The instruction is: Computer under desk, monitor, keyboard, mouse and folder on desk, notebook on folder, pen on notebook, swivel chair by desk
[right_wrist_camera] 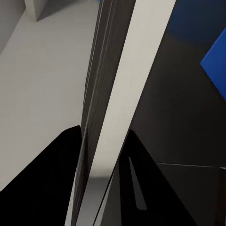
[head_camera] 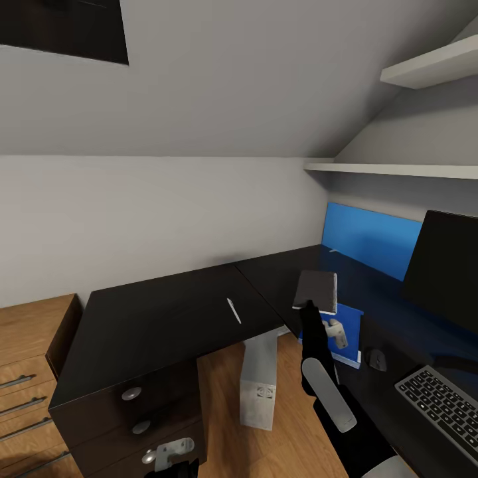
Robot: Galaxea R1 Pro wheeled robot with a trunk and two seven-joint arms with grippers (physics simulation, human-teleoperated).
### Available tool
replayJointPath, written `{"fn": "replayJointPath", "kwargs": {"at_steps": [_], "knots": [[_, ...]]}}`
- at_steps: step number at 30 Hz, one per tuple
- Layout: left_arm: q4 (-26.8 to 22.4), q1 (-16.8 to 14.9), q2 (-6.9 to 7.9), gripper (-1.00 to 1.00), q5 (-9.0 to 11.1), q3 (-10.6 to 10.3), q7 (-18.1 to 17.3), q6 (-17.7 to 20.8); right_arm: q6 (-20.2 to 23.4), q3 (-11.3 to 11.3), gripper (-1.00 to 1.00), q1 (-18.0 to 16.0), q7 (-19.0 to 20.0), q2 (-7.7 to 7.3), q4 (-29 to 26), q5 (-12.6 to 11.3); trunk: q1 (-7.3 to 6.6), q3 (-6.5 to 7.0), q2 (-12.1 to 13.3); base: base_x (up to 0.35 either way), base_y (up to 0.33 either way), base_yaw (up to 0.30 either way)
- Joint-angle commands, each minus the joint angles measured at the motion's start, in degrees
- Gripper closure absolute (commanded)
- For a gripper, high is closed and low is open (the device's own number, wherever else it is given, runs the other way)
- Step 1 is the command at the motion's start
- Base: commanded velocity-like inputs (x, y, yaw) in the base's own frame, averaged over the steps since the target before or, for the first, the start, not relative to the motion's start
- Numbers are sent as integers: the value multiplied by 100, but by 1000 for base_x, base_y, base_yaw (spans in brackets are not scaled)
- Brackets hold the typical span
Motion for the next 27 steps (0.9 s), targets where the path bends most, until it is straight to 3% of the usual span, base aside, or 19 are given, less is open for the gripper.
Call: {"fn": "replayJointPath", "kwargs": {"at_steps": [1, 10, 27], "knots": [[-10, -5, 8, -100, 52, -26, 53, 10, -33, 11, 100, -6, -20, -4, -3, -25, 0, -6, -4, 0, 0, 0], [-11, -5, 8, -100, 52, -22, 53, 10, -41, 11, 100, -6, -13, 1, 4, -21, 0, -6, -4, 0, 0, -28], [-10, -5, 8, -100, 52, -21, 53, 10, -26, 15, 100, -6, -20, 5, 15, -39, 0, -41, -4, 0, 0, -221]]}}
